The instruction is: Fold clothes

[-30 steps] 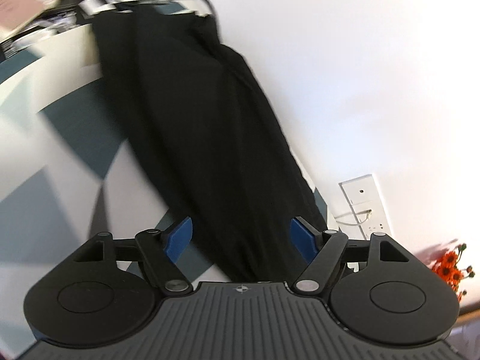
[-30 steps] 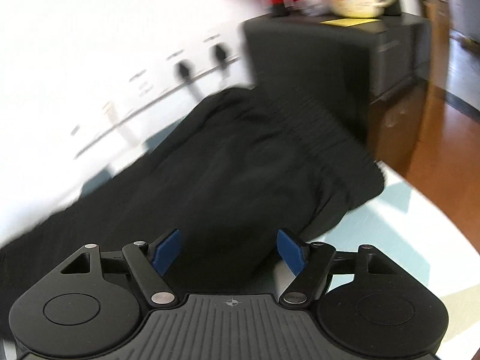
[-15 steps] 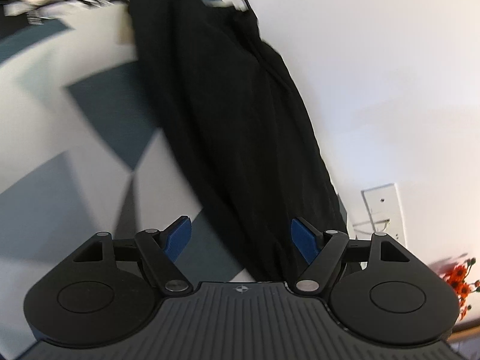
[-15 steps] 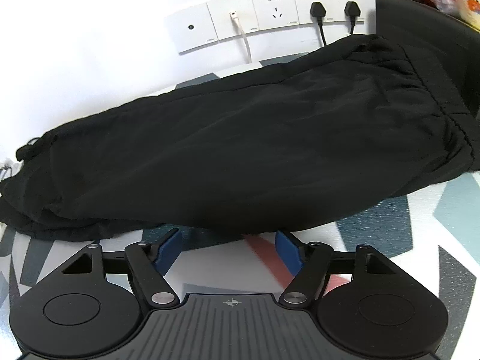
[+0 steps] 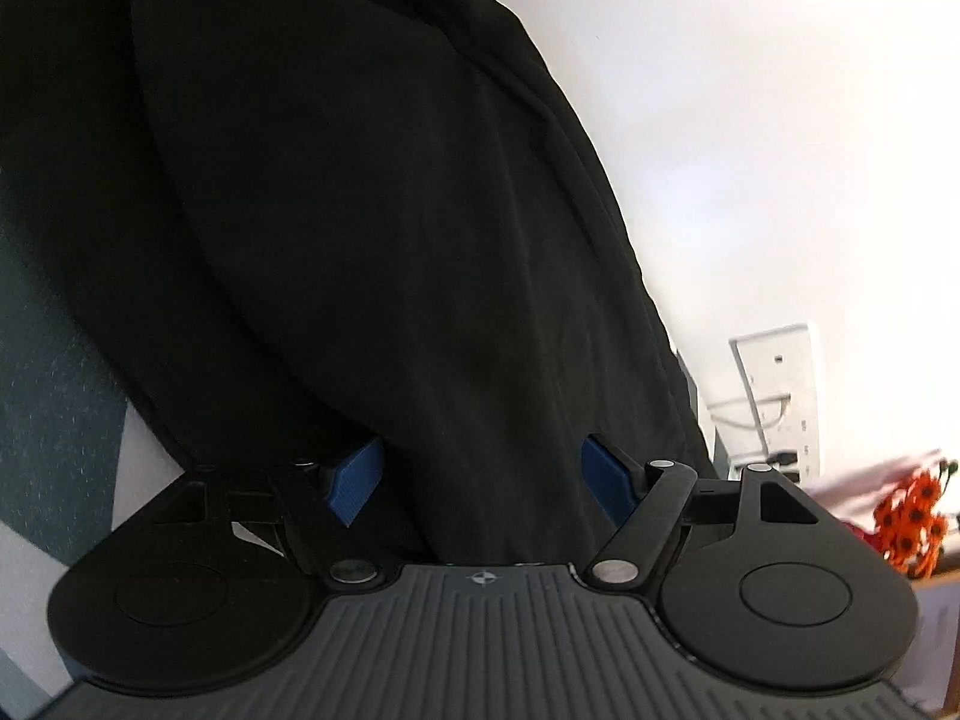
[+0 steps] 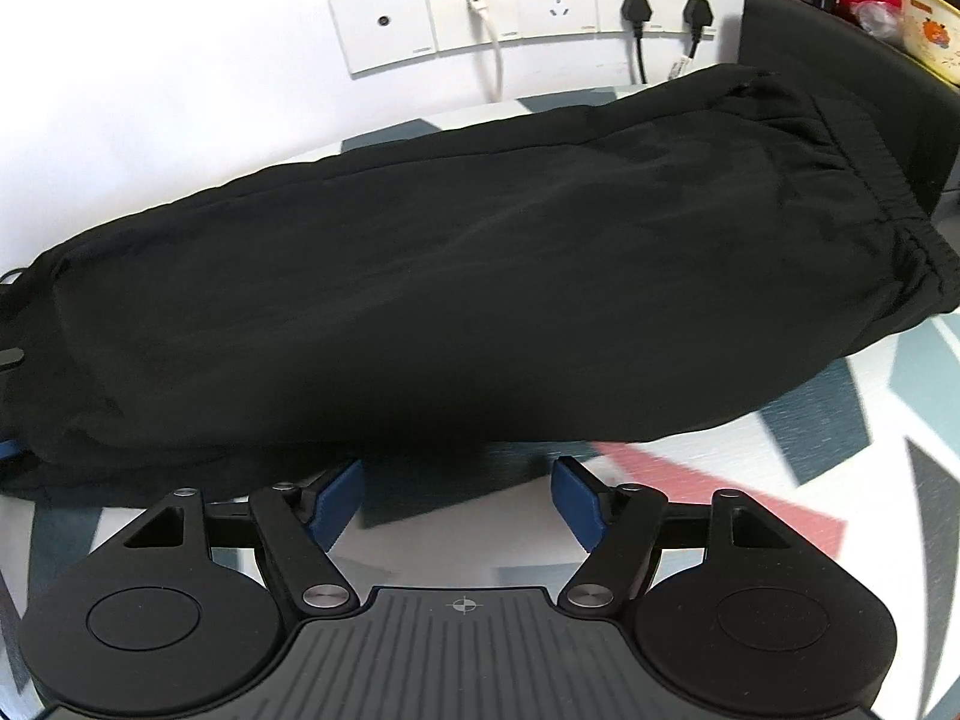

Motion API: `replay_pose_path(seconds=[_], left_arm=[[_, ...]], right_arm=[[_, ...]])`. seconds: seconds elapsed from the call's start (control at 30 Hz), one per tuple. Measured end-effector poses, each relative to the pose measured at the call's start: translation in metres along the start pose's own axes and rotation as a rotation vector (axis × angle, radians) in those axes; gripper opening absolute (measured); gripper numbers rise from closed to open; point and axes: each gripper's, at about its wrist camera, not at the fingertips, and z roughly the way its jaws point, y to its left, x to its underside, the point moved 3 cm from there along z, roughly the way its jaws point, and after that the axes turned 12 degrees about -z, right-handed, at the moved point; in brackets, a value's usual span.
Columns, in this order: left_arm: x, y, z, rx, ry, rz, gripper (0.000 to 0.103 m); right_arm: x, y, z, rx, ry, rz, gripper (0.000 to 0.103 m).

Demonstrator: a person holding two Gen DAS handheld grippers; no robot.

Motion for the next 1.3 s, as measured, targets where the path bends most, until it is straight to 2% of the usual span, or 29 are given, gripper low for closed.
replay_pose_path(seconds=[0.1,0.2,0.27,0.33,0.43,0.6,0.77,0.87,1.03,1.07,1.17,1.2,1.23,1.3], left_arm=[[0.005,-0.001,0.001,-0.002,0.032,0.016,0.074],[0.008,-0.003,0.005,0.005,0.061,0.033,0.074],[0.011,-0.007,0.007,0.014,0.068,0.076,0.078],[0.016,-0.013,0.01,0.023,0.07,0.136,0.088],[0.02,-0.021,0.016,0.025,0.067,0.179,0.089],[0.014,-0.022,0.026,0.059,0.071,0.1,0.089],[0.0,-0.025,0.036,0.071,0.066,0.065,0.089],[-0.002,-0.026,0.037,0.076,0.062,0.074,0.089],[-0.007,-0.027,0.041,0.079,0.053,0.059,0.089],[-0.008,-0.027,0.041,0.081,0.052,0.049,0.089],[-0.011,-0.025,0.041,0.072,0.031,0.029,0.076],[-0.012,-0.024,0.041,0.063,0.022,0.026,0.065],[-0.013,-0.022,0.041,0.046,0.012,0.025,0.048],[-0.015,-0.018,0.041,0.011,-0.006,0.023,0.026]], right_arm=[[-0.004,0.016,0.002,0.007,-0.008,-0.028,0.066],[-0.011,0.02,0.001,0.068,-0.043,-0.053,0.066],[-0.018,0.012,0.004,0.096,-0.042,-0.026,0.066],[-0.026,0.002,0.008,0.122,-0.042,0.007,0.066],[-0.043,-0.017,0.011,0.154,-0.057,0.082,0.066],[-0.063,-0.036,0.011,0.18,-0.103,0.193,0.066],[-0.067,-0.04,0.016,0.265,-0.143,0.207,0.07],[-0.064,-0.05,0.004,0.303,-0.231,0.304,0.071],[-0.055,-0.064,-0.011,0.265,-0.24,0.416,0.072],[-0.052,-0.06,-0.01,0.255,-0.22,0.383,0.072],[-0.036,-0.035,-0.01,0.242,-0.186,0.232,0.072],[-0.031,-0.025,-0.01,0.237,-0.179,0.187,0.073],[-0.025,-0.014,-0.009,0.226,-0.167,0.137,0.074],[-0.016,0.006,-0.005,0.204,-0.136,0.039,0.075]])
